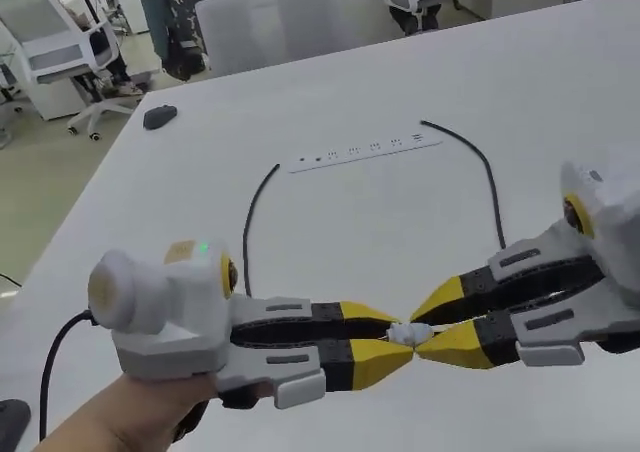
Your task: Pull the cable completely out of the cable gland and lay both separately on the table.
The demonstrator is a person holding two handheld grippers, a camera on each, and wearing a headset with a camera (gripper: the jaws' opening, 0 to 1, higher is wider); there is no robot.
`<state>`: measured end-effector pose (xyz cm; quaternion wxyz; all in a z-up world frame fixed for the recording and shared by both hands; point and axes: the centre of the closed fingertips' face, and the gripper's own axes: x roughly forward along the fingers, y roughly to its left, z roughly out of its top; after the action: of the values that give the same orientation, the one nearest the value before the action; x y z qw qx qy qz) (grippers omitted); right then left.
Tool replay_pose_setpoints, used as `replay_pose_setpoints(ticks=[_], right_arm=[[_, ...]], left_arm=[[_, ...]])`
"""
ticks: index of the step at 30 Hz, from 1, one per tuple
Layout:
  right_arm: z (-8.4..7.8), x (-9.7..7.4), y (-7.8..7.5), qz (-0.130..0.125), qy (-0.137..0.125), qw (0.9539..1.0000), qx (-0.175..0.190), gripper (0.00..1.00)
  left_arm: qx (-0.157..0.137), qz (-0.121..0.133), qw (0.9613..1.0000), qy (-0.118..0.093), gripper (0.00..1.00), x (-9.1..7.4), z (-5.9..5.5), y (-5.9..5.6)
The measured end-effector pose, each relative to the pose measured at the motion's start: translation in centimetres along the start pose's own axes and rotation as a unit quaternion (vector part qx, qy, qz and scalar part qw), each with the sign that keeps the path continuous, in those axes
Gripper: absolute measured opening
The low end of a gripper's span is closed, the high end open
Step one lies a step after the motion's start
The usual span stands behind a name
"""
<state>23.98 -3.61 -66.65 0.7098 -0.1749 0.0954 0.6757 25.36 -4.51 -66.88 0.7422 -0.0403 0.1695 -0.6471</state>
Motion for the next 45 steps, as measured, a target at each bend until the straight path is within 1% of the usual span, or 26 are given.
replay_pose_setpoints(ticks=[4,6,7,9,10,11,13,15,17,20,24,25,26,28,29,30,31,32,35,37,40,41,42,43,44,45], right_arm=[[-0.2,0.3,0.1,-0.011,0.015,0.9992,-0.035,0.07],[-0.2,0.3,0.1,-0.014,0.016,0.9992,-0.034,0.08],[-0.3,0.3,0.0,-0.014,0.018,0.9994,-0.027,0.08],[-0.9,0.1,-0.1,-0.01,0.035,0.999,0.026,0.08],[-1.8,-0.1,-0.2,-0.006,0.058,0.997,0.052,0.09],[-2.2,-0.3,-0.4,-0.006,0.067,0.9965,0.05,0.11],[-2.2,-0.4,-0.7,-0.013,0.061,0.9975,0.034,0.11],[-2.2,-0.4,-0.5,-0.007,0.06,0.9975,0.037,0.06],[-2.1,-0.3,-0.5,-0.008,0.061,0.9976,0.031,0.0],[-2.5,-0.2,-0.6,-0.006,0.075,0.9969,0.022,0.0],[-2.5,-0.2,-0.7,-0.014,0.073,0.9969,0.028,0.0],[-3.0,-0.4,-1.0,-0.027,0.086,0.9947,0.049,0.0],[-3.7,-0.7,-1.2,-0.036,0.105,0.9925,0.05,0.0],[-5.2,-1.6,-1.5,-0.048,0.141,0.9883,0.03,0.0],[-5.8,-2.2,-1.7,-0.056,0.152,0.9863,0.033,0.0],[-6.5,-3.2,-2.3,-0.077,0.161,0.9833,0.038,0.0],[-7.1,-3.9,-2.6,-0.088,0.166,0.9813,0.043,0.0],[-8.4,-5.2,-3.2,-0.108,0.181,0.9761,0.054,0.0],[-10.9,-7.8,-3.6,-0.137,0.197,0.9674,0.081,0.0],[-13.0,-9.8,-4.1,-0.16,0.222,0.9577,0.089,0.0],[-14.9,-11.7,-4.3,-0.185,0.22,0.9495,0.127,0.0],[-15.5,-12.3,-4.3,-0.194,0.219,0.9453,0.144,0.0],[-15.9,-12.5,-4.2,-0.195,0.218,0.9439,0.154,0.0],[-16.2,-12.7,-4.3,-0.204,0.212,0.9395,0.175,0.0],[-16.1,-12.6,-4.3,-0.207,0.205,0.9391,0.182,0.0],[-15.9,-12.4,-4.0,-0.196,0.206,0.9409,0.185,0.0]], left_arm=[[-0.027,-0.001,0.9996,0.004,0.14,0.0,-0.2,0.1],[-0.014,0.001,0.9999,0.001,0.14,0.0,-0.2,0.0],[-0.012,0.0,0.9999,0.003,0.14,0.0,-0.3,0.0],[0.0,0.003,1.0,0.009,0.14,0.1,-0.5,0.0],[0.0,0.005,0.9999,0.01,0.14,0.1,-0.5,0.1],[-0.001,0.005,0.9999,0.009,0.14,0.0,-0.5,0.2],[0.0,0.009,0.9999,0.007,0.14,-0.1,-0.5,0.4],[-0.012,0.009,0.9998,0.01,0.14,-0.2,-0.6,0.6],[-0.009,0.006,0.9998,0.014,0.14,-0.1,-0.9,0.4],[-0.003,0.012,0.9998,0.018,0.14,0.1,-1.0,0.5],[0.004,0.018,0.9997,0.018,0.14,0.0,-1.0,0.7],[0.012,0.028,0.9993,0.022,0.14,0.1,-1.1,0.9],[0.025,0.043,0.9982,0.034,0.14,-0.1,-1.4,1.4],[0.025,0.045,0.998,0.036,0.14,-0.2,-1.6,1.4],[0.022,0.046,0.9981,0.034,0.14,-0.5,-1.7,1.5],[-0.007,0.052,0.9982,0.027,0.14,-0.9,-1.9,1.7],[-0.005,0.056,0.9982,0.023,0.14,-1.3,-2.0,2.1],[0.002,0.067,0.9975,0.023,0.14,-1.9,-2.2,2.6],[-0.004,0.073,0.9971,0.02,0.14,-2.8,-2.5,2.7],[0.0,0.087,0.996,0.021,0.14,-3.5,-2.6,3.2],[-0.004,0.099,0.9948,0.02,0.14,-4.2,-2.6,3.6],[-0.003,0.1,0.9947,0.02,0.14,-4.3,-2.6,3.6],[-0.003,0.102,0.9946,0.019,0.14,-4.2,-2.6,3.7],[-0.001,0.101,0.9946,0.022,0.14,-4.2,-2.6,3.7],[0.0,0.101,0.9947,0.023,0.14,-4.1,-2.6,3.7],[0.001,0.099,0.9948,0.024,0.14,-3.9,-2.5,3.6]])
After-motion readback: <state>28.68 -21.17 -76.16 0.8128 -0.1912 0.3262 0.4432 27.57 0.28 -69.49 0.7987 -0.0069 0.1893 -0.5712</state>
